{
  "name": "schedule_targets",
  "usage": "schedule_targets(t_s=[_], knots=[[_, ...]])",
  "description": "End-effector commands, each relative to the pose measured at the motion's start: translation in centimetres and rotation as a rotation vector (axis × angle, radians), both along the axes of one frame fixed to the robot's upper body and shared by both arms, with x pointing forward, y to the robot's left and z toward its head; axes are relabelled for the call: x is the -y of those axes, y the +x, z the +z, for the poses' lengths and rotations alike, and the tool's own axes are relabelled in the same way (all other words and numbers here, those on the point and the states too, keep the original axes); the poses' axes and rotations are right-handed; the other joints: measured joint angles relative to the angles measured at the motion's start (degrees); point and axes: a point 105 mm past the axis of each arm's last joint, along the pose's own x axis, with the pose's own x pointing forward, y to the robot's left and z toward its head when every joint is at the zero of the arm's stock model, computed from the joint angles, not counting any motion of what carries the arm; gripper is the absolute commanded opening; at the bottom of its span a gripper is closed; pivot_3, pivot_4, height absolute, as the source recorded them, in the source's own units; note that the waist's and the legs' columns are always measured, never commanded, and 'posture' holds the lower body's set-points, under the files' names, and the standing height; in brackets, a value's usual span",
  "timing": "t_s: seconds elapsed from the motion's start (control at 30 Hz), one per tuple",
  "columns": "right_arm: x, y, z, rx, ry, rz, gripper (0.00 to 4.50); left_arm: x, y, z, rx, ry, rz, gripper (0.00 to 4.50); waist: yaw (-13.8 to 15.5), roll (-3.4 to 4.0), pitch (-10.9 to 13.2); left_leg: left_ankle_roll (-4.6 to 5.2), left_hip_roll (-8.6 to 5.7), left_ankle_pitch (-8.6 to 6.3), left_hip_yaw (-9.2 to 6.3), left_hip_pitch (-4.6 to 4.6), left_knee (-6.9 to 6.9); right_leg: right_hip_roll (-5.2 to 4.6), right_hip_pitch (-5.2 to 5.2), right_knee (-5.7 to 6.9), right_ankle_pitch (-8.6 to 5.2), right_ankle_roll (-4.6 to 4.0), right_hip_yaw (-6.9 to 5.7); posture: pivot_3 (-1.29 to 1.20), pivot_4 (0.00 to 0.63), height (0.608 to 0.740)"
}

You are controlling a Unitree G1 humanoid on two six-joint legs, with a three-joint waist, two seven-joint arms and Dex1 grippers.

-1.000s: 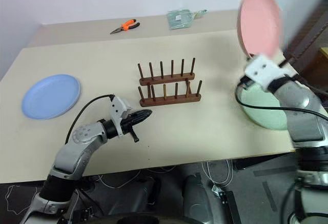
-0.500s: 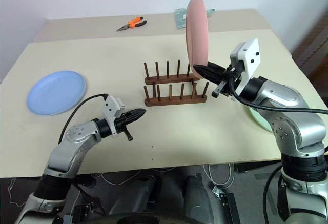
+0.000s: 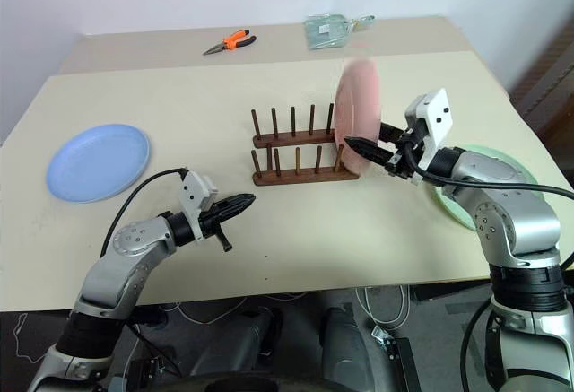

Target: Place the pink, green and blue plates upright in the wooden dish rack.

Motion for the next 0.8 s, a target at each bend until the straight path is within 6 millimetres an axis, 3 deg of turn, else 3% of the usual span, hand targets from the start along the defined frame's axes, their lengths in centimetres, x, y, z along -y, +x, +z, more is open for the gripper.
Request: schedule_targets(t_s=[0.03, 0.13, 0.27, 0.37, 0.5, 0.63, 0.73, 0.8], knots=[[1.3, -0.4, 1.8, 0.112, -0.082, -0.041, 3.0, 0.4, -0.4, 1.0, 0.031, -0.014, -0.019, 0.0, 0.0, 0.0, 0.0, 0.0, 0.0, 0.0, 0.0, 0.0, 0.0, 0.0, 0.0, -0.01, 0.0, 0.0, 0.0, 0.0, 0.15, 0.74], [3.2, -1.6, 1.5, 0.1, -0.192, -0.077, 3.0, 0.5, -0.5, 0.8, 0.022, -0.013, -0.029, 0.0, 0.4, 0.0, 0.0, 0.0, 0.0, 0.0, 0.0, -0.03, 0.02, -0.01, 0.01, -0.03, 0.0, 0.01, -0.02, 0.0, 0.15, 0.74], [5.9, -3.4, -0.9, 0.01, -0.337, -0.126, 3.0, 0.5, -0.5, 0.7, 0.012, -0.01, -0.042, 0.0, 0.2, 0.0, 0.0, 0.02, -0.01, -0.02, 0.0, -0.08, 0.04, -0.02, 0.01, -0.09, 0.0, 0.0, -0.04, 0.0, 0.15, 0.74], [8.9, -3.2, -4.2, -0.057, -0.443, -0.281, 3.0, 1.0, -0.3, 0.5, 0.008, -0.004, -0.073, 0.0, 0.0, 0.02, 0.0, 0.02, 0.03, -0.02, 0.06, -0.02, 0.05, -0.02, 0.03, -0.05, 0.02, -0.05, -0.04, 0.0, 0.15, 0.74], [10.6, -3.1, -6.7, -0.093, -0.523, -0.382, 3.0, 1.4, 0.0, 0.5, 0.011, -0.003, -0.09, 0.0, -0.1, 0.07, 0.0, 0.01, 0.04, -0.01, 0.17, 0.04, 0.07, -0.04, 0.03, 0.01, 0.03, -0.08, -0.03, 0.0, 0.15, 0.74], [13.6, -2.4, -9.2, -0.121, -0.657, -0.545, 3.0, 1.7, 0.0, 0.5, 0.012, -0.001, -0.104, 0.0, 0.1, 0.06, 0.0, 0.01, 0.05, 0.0, 0.17, 0.05, 0.07, -0.03, 0.03, 0.0, 0.04, -0.07, -0.03, 0.0, 0.15, 0.74], [14.0, -2.1, -9.9, -0.148, -0.642, -0.588, 2.24, 1.7, -0.2, 0.4, 0.01, 0.001, -0.106, 0.0, 0.0, 0.07, 0.0, 0.0, 0.04, 0.0, 0.18, 0.05, 0.08, -0.03, 0.03, 0.01, 0.04, -0.07, -0.03, 0.0, 0.15, 0.74], [14.0, -2.0, -10.1, -0.161, -0.639, -0.592, 1.21, 1.7, -0.2, 0.4, 0.008, 0.0, -0.105, 0.0, 0.0, 0.07, 0.0, 0.0, 0.05, 0.0, 0.18, 0.06, 0.08, -0.02, 0.04, 0.02, 0.05, -0.07, -0.02, 0.0, 0.15, 0.74]])
